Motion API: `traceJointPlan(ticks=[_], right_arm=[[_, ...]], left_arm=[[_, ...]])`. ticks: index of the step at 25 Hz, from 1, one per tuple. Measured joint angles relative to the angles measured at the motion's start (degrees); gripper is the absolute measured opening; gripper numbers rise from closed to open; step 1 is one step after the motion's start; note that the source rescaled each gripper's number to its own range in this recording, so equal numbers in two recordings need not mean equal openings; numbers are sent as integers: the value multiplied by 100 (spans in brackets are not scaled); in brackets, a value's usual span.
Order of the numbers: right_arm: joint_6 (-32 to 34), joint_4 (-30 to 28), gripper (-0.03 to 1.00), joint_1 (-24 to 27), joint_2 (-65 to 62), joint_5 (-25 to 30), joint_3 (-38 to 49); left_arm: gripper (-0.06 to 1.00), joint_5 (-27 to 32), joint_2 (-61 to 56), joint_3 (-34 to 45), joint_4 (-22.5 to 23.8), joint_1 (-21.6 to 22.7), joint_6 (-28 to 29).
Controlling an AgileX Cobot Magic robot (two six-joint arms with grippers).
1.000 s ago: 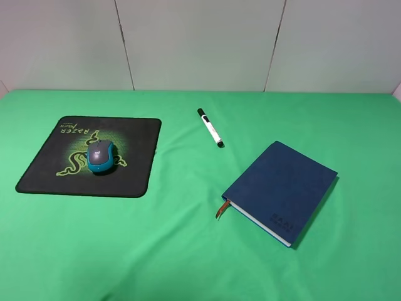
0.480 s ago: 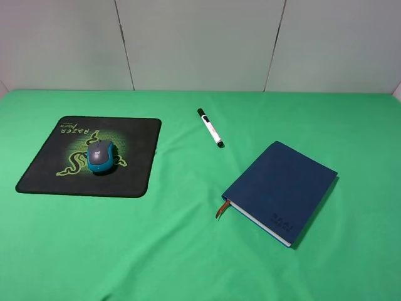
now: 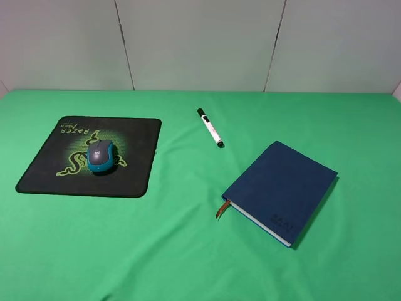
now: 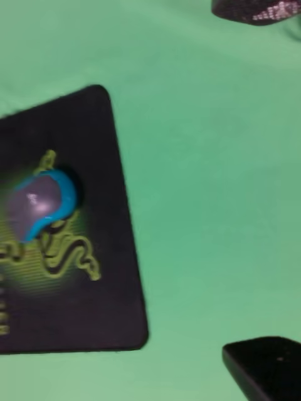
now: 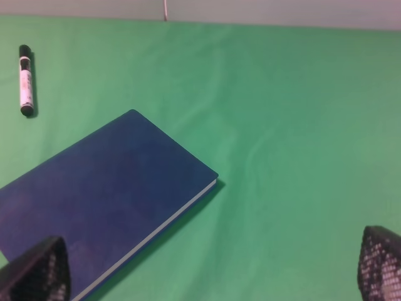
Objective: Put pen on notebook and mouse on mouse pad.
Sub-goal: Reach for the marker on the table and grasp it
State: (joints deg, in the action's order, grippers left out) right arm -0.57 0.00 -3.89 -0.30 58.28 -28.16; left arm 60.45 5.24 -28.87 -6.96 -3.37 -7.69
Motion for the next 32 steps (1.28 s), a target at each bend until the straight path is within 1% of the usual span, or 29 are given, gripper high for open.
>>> traceJointPlan(ticks=[5, 32], right_arm=[[0, 0, 100, 0, 0, 0, 0], [10, 0, 100, 0, 0, 0, 0]], left_arm=[[100, 0, -528, 0, -18, 0, -13], [100, 6, -542, 0, -29, 0, -25]])
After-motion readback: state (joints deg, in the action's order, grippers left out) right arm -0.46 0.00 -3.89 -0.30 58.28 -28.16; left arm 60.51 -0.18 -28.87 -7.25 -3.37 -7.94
